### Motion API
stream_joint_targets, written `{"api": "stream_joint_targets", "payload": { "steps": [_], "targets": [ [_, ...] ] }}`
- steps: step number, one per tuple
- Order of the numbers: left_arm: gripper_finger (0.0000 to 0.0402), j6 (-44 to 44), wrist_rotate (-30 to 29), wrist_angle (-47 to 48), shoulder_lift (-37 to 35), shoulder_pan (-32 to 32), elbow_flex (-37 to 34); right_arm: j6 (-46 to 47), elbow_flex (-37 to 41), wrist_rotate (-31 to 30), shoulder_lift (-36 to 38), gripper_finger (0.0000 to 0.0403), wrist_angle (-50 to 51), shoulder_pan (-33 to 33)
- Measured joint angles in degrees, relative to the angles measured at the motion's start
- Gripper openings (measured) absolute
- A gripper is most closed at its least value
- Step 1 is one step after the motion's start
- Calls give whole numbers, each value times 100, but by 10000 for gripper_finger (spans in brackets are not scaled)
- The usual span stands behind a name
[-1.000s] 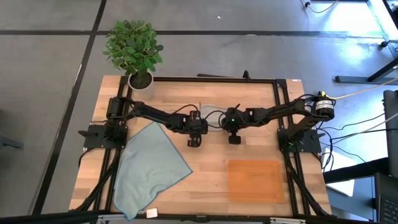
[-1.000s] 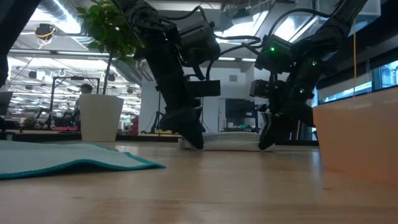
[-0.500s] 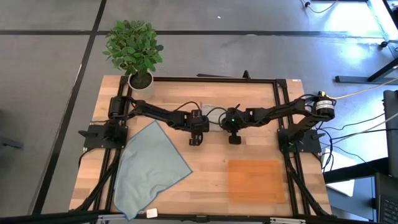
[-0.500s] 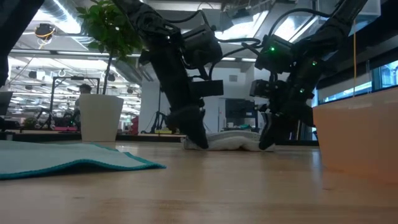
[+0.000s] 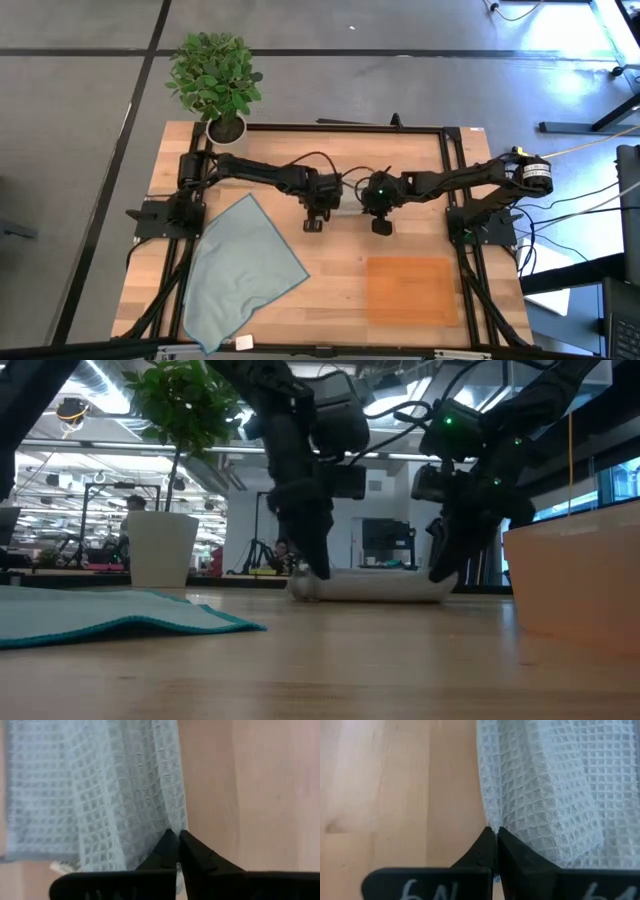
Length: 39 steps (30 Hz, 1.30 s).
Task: Roll microfiber towels into tight, uniform cylinder then place into a basket
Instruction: Roll the gray microfiber towel
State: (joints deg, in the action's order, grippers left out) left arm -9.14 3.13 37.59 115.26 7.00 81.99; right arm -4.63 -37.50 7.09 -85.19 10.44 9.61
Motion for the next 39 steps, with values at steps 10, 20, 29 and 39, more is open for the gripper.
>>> {"api": "stream_joint_targets", "payload": {
  "steps": [10,20,29,39],
  "targets": [
    [0,8,562,1070,-13,379,785,492,-17,358,374,10,132,40],
    [0,587,1163,1057,-11,921,877,2072,-13,858,524,10,162,748],
    [0,616,1609,948,210,1222,881,2691,-15,1149,522,10,127,1328],
    [0,992,1956,812,375,1361,884,3163,-16,1264,522,10,113,1669]
  ]
}}
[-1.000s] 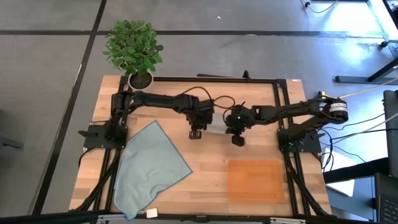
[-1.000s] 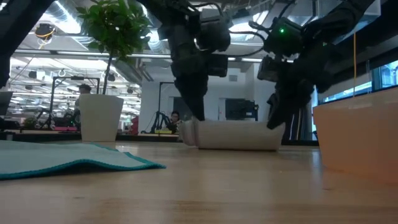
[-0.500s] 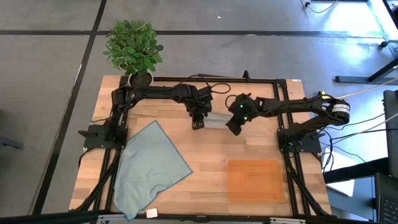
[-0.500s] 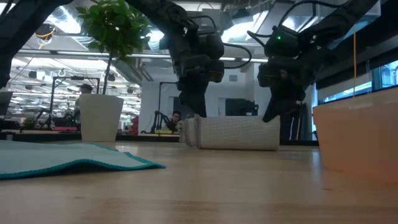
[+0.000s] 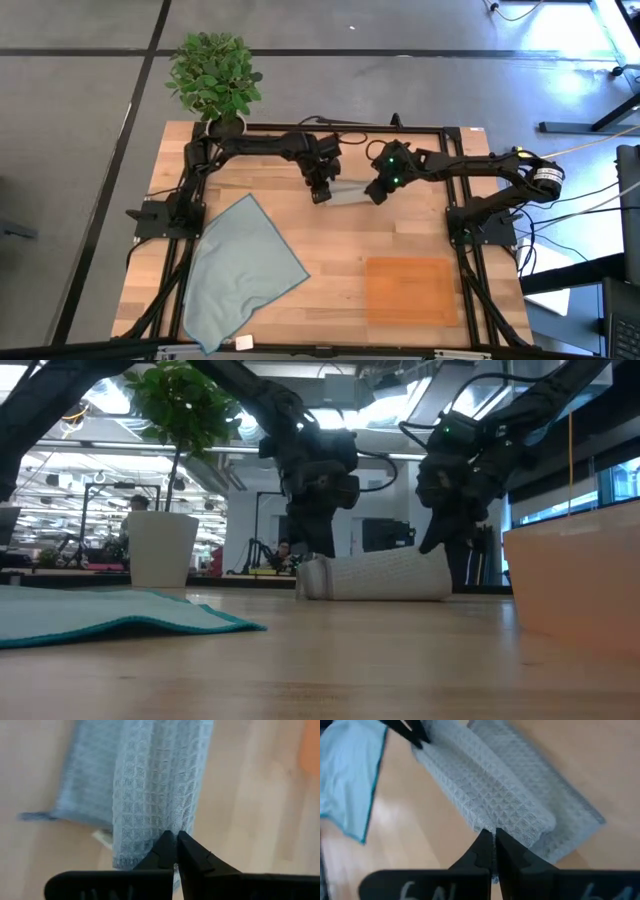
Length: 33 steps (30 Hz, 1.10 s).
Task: Roll microfiber towels into tight, uniform cylinder then place into a basket
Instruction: Roll the gray microfiber towel
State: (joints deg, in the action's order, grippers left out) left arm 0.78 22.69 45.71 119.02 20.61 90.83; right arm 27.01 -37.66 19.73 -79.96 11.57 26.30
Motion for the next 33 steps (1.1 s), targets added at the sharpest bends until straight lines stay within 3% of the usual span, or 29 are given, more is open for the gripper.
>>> {"api": "stream_joint_targets", "payload": {
  "steps": [8,19,25,33],
  "targets": [
    [0,737,-382,-408,-2,189,5,425,1,-333,0,10,-10,367],
    [0,963,-423,-522,132,339,-3,272,-5,-334,-457,10,-256,643],
    [0,1089,-632,-961,276,331,-4,118,5,-881,-505,10,-433,759],
    [0,1114,-1136,-1181,298,343,8,118,-3,-1169,-614,10,-480,925]
  ]
}}
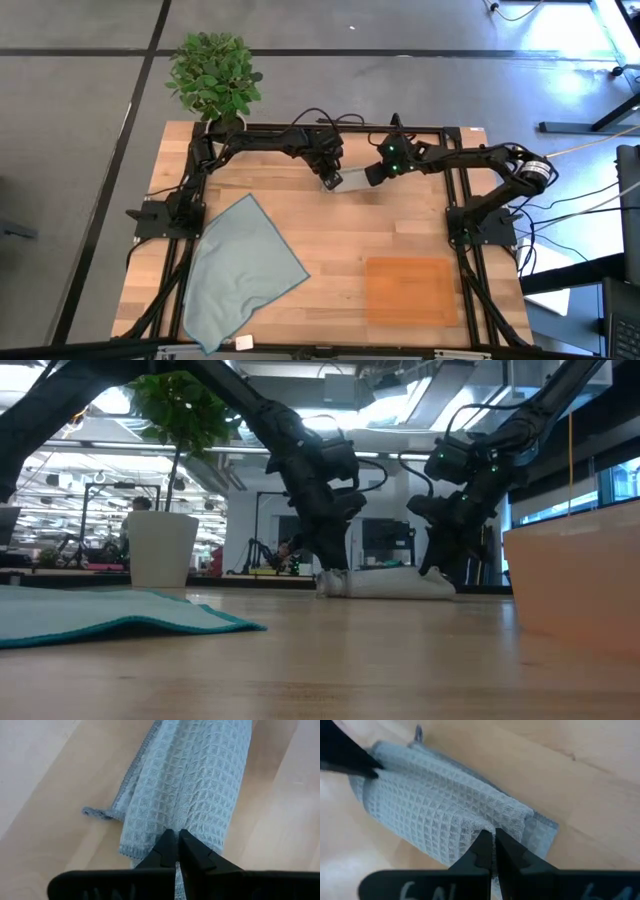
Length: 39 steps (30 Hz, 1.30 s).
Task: Roll microfiber towels into tight, uniform cylinder then place into a basket
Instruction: Roll the gray microfiber towel
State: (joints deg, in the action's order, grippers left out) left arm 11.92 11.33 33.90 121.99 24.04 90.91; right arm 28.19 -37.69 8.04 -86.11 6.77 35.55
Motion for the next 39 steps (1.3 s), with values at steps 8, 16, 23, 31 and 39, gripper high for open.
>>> {"api": "stream_joint_targets", "payload": {
  "steps": [8,16,23,31,39],
  "targets": [
    [0,0,-32,7,60,9,-22,-343,15,700,-89,19,-95,16],
    [0,0,-33,77,151,32,-22,-298,24,690,-89,78,-263,20],
    [0,-2,-28,62,153,34,-22,-637,-279,879,-66,132,-121,96],
    [0,-24,-13,130,153,56,-15,-1863,-890,1641,-11,144,258,-146],
    [0,-26,-8,130,153,60,-13,-3161,-888,1436,-550,145,107,-603]
  ]
}}
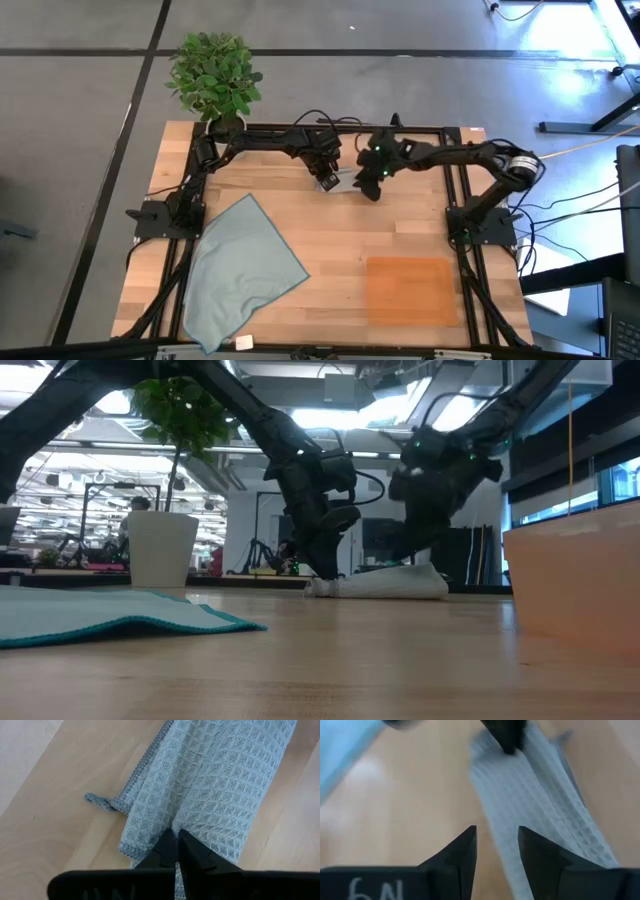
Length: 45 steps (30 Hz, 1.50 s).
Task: Roll microfiber towels into tight, uniform cylinder then place into a basket
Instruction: Roll the gray microfiber towel
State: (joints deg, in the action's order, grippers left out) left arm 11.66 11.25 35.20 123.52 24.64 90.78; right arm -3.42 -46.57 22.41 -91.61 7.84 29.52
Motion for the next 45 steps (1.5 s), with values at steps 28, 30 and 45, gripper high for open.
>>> {"api": "stream_joint_targets", "payload": {
  "steps": [28,30,45],
  "targets": [
    [84,115,-169,224,-271,33,4,47,-9,-893,-787,145,-257,-37],
    [82,112,-175,420,-439,94,2,163,-9,-888,-789,145,-250,-35],
    [82,-177,-1048,1538,-2043,-398,5,955,-7,-689,-794,145,-203,-111]
  ]
}}
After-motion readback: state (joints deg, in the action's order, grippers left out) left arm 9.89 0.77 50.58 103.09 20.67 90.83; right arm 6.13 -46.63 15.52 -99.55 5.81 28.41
